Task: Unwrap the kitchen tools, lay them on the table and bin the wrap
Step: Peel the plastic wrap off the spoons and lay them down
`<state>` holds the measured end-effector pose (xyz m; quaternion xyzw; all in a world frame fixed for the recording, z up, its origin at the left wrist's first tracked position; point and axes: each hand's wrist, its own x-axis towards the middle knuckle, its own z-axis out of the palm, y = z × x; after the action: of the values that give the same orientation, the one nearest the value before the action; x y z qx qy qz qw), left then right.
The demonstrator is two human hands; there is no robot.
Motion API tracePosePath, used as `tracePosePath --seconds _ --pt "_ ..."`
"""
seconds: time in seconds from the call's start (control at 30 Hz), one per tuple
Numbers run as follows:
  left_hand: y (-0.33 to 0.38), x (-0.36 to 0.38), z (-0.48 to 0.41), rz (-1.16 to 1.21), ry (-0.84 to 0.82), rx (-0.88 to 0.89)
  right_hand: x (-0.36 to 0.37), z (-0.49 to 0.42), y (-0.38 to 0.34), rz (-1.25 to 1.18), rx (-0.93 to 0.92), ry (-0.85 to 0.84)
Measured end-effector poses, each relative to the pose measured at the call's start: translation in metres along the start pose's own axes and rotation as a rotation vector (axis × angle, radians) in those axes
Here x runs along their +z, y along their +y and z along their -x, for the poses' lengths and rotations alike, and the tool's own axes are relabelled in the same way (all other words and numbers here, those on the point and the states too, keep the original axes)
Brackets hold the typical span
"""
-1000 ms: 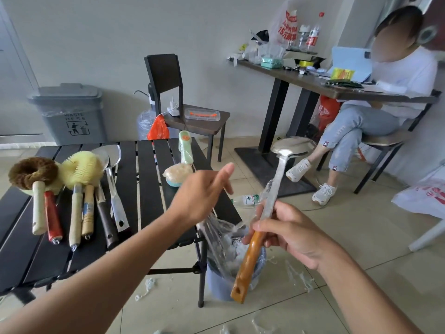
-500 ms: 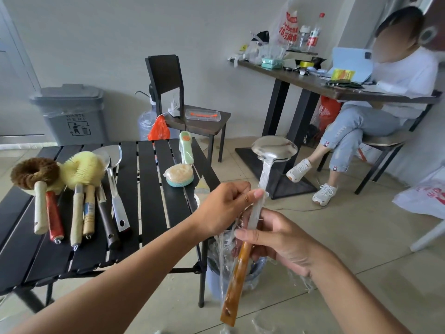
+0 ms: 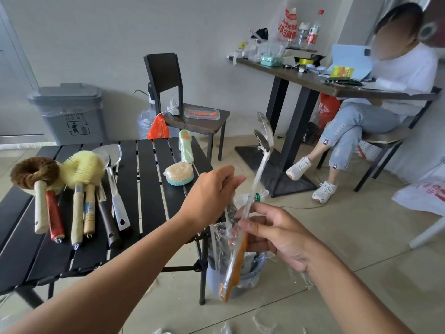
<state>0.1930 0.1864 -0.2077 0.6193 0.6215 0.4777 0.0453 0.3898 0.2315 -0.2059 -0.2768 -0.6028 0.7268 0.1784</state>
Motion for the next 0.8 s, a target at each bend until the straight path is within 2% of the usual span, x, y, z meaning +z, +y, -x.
tracePosePath --seconds 0.17,0.3,0.5,0.8 --pt "-0.009 -0.01 -0.009 0.014 -0.062 0.003 -0.004 0.0 -0.003 -0.03 -0.013 -0.041" --pt "-0.012 -0.02 -0.013 -0.008 -0.134 -0.009 -0.005 0.0 -0.004 -0.027 -0.021 -0.009" --pt "-0.011 -0.019 -0.011 0.099 -0.453 -0.236 -0.007 -0.003 -0.001 0.125 -0.046 0.1" --pt "-0.011 -0.019 -0.006 0.04 -0.531 -0.178 -0.011 -0.004 0.001 0.162 -0.077 0.109"
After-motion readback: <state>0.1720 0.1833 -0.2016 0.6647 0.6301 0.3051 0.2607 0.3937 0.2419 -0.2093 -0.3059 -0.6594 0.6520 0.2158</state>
